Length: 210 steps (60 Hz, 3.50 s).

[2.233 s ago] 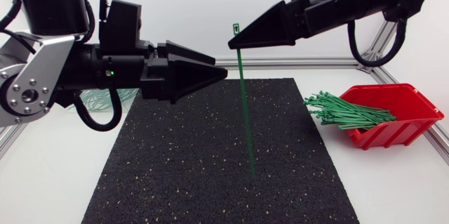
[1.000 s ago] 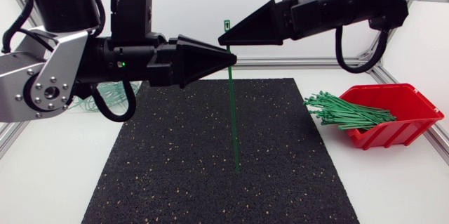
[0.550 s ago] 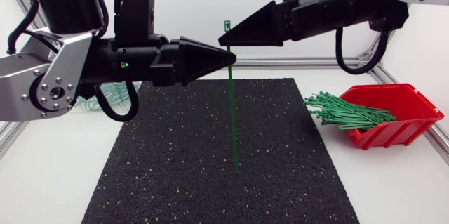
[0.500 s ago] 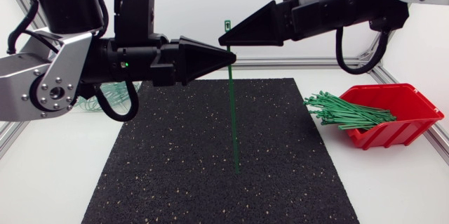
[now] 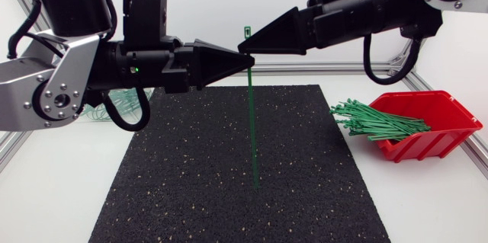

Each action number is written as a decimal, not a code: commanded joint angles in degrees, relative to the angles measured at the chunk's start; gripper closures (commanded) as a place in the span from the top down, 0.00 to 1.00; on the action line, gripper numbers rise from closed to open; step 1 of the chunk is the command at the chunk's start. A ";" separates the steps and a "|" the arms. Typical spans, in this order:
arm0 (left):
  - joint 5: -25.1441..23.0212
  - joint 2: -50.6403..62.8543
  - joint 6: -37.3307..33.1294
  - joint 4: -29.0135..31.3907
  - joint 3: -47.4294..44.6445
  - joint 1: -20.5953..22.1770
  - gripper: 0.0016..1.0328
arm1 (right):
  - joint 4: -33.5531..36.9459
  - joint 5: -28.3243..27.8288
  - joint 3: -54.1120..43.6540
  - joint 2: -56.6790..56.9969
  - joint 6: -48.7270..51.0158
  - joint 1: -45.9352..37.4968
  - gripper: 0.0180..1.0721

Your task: Take a green cable tie from the red box, thread the tail through the head to close it, then place it in the transparent bin on the left.

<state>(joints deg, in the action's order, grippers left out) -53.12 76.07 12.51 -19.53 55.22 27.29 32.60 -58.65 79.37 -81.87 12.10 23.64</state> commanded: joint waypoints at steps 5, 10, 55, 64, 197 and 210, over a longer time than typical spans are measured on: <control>-0.31 0.57 1.46 -0.33 -0.29 -1.10 0.04 | -1.05 1.08 -1.59 1.62 -1.02 0.44 0.09; -0.40 0.30 1.46 -0.07 -0.55 -1.27 0.04 | -1.31 1.70 -1.68 2.06 -1.02 0.53 0.24; -1.81 -1.19 3.13 0.72 1.64 -4.44 0.03 | -7.55 3.90 -8.27 -0.40 3.37 0.44 0.47; -1.81 -1.10 3.40 0.81 1.91 -4.09 0.03 | -8.17 4.60 -8.09 -1.28 3.81 1.59 0.41; -2.34 -1.10 4.89 0.81 2.79 -6.37 0.17 | -7.29 4.51 -9.50 0.21 4.07 3.43 0.05; -2.42 -1.54 4.89 0.81 2.08 -6.37 0.15 | -7.29 4.42 -9.50 0.48 4.07 3.08 0.05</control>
<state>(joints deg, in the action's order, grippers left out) -55.07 75.99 16.16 -18.87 56.75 21.37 25.06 -54.15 71.02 -82.52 15.27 27.16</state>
